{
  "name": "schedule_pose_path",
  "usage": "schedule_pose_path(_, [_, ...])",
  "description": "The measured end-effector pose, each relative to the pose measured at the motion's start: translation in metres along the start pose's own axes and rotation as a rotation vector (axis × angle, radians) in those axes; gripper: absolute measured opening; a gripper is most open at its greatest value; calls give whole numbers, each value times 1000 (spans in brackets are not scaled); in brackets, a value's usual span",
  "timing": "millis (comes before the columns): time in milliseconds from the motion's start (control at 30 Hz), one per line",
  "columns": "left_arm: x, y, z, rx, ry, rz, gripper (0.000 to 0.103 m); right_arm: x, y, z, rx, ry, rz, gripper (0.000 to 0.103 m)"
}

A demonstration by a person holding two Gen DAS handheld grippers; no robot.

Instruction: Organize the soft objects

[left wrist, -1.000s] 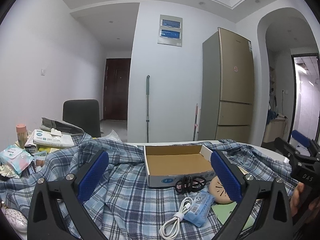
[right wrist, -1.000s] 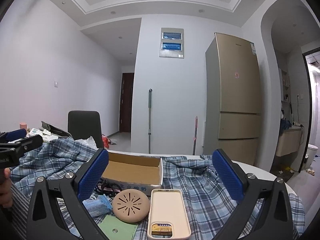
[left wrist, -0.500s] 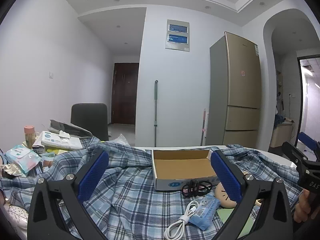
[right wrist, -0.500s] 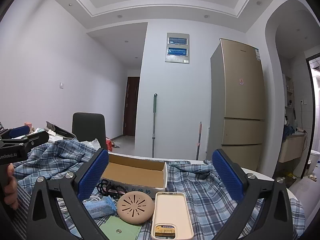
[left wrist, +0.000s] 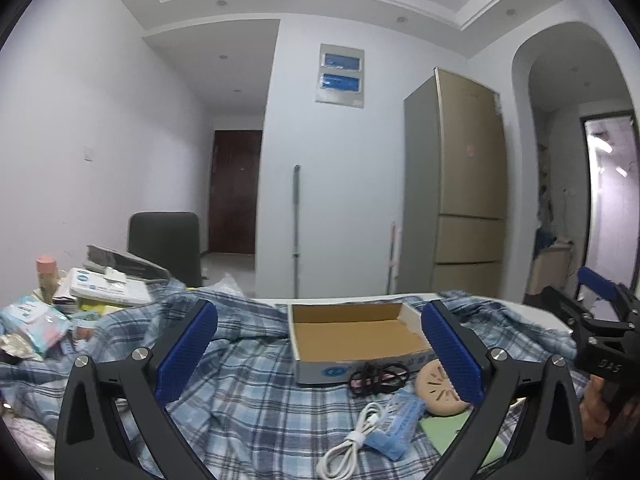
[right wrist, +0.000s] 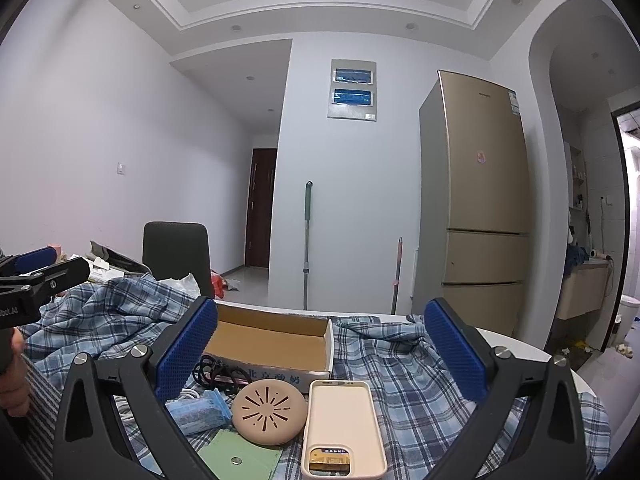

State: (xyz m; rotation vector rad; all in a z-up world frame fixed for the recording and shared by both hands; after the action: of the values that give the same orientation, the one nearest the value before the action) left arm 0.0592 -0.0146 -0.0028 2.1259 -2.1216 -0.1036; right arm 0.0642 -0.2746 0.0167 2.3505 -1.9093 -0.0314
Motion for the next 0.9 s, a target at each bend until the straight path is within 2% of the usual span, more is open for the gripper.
schedule_pose_path(100, [3, 7, -17, 6, -2, -14, 103, 7, -5, -3, -31, -27, 21, 103])
schedule_pose_path(200, [8, 9, -42, -15, 0, 4, 103, 12, -16, -16, -112, -69, -16, 103])
schedule_pose_path(333, [18, -2, -69, -54, 7, 26, 103, 17, -28, -50, -136, -79, -16, 103])
schedule_pose_path(467, [32, -17, -85, -95, -4, 25, 103, 16, -51, -60, -238, -60, -51, 103])
schedule_pose_path(533, [42, -32, -83, -191, 7, 43, 103, 18, -62, -56, -281, -67, -45, 103])
schedule_pose_path(600, [47, -42, -82, -223, 37, 75, 103, 20, -74, -49, -332, -77, -50, 103])
schedule_pose_path(733, [49, -68, -74, -255, 59, 57, 103, 31, -92, -36, -405, -119, -34, 102])
schedule_pose_path(800, [46, -78, -61, -297, 65, 71, 103, 38, -98, -18, -474, -139, -31, 98])
schedule_pose_path(900, [39, -91, -37, -392, 52, 75, 103, 45, -100, 15, -588, -179, -76, 94])
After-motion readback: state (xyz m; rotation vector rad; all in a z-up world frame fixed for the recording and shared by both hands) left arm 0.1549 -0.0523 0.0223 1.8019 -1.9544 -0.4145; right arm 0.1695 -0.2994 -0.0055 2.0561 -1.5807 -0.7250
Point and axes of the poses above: each gripper's, at about its wrist camera, not at the fingertips, and y roughly against the way its jaws point, x to its right, z to its underside, the point moved 6 cm from there along -y, roughly the way its jaws point, and after that the axes turned 1 degree about -x, right-handed, at the moved point
